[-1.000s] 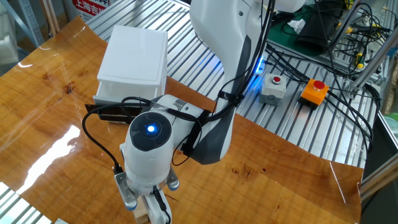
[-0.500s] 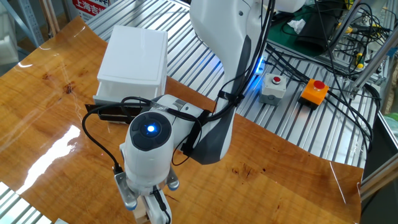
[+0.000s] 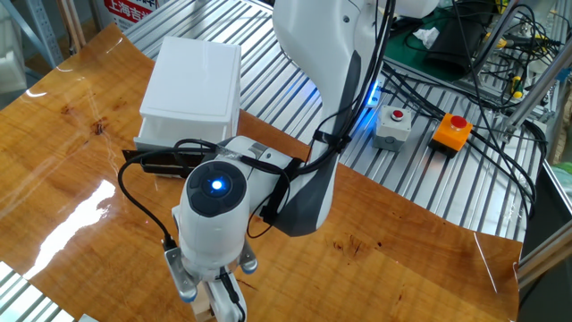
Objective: Put things in the drawer
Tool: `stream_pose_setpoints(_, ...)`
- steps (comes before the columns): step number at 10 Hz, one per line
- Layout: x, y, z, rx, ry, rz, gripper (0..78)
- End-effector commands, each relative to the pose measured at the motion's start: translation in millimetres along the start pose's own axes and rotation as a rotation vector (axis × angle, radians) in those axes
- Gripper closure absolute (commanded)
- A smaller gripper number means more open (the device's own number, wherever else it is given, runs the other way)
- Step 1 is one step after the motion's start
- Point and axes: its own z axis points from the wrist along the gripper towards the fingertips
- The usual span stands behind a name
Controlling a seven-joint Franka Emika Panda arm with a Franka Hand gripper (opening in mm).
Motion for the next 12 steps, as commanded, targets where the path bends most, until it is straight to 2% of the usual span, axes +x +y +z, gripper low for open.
stream_pose_setpoints(1, -3.7, -1.2, -34.3, 0.010, 0.015, 0.035, 76.2)
stream_pose_setpoints(4, -3.9, -2.4, -41.8, 0.011, 0.015, 0.043, 76.2)
stream_pose_setpoints(8, -5.0, -16.4, -82.6, 0.025, 0.040, 0.051, 76.2)
stream_pose_setpoints(10, -5.2, -21.1, -91.6, 0.028, 0.041, 0.060, 76.2)
stream_pose_setpoints(12, -5.9, -34.2, -109.9, 0.033, 0.042, 0.084, 76.2)
